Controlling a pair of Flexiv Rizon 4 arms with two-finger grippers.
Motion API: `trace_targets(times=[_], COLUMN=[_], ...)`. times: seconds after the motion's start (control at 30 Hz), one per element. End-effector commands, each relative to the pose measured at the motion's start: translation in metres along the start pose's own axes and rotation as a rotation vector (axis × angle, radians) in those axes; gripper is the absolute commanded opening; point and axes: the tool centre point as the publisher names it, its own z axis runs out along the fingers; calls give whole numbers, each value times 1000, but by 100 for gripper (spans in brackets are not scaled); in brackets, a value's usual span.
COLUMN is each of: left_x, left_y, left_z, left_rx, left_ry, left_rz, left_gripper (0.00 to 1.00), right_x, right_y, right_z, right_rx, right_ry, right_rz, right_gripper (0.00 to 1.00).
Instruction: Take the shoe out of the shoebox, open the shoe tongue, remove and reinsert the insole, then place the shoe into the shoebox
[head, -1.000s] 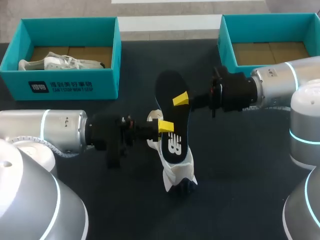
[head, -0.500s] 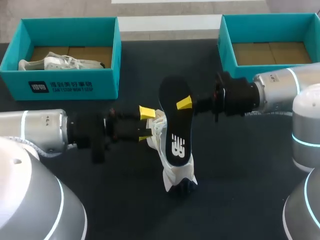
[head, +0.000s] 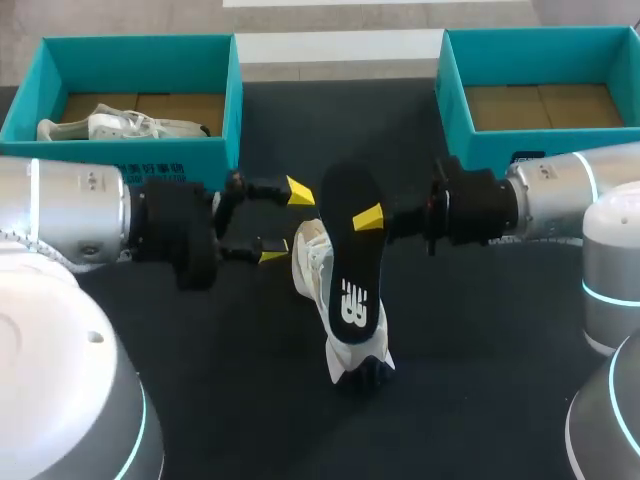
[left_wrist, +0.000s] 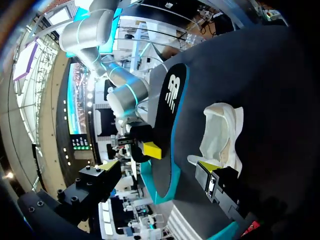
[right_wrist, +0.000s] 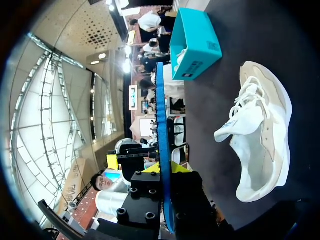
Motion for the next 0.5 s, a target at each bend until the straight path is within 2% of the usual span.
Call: trace_targets(times=[0.03,0.33,0.37,0.5], left_x=[-5,-5,-9,-17], left_y=[-3,-3,-4,1], left_z=[3,3,5,11], left_rx=[-17,-17,-27,1], left_ry=[210,210,281,449], left_rz=[-6,-6,-14,-32], left_gripper=[100,100,100,100], right_x=[-1,-1,-2,-3], right_y=[-2,-1,-1,1], right_z=[1,3,4,6], right_rx=[-3,14,20,40], right_ry=[0,-24,-26,-35], right_rz=[0,-16,-17,-14], right_gripper=[0,0,0,0])
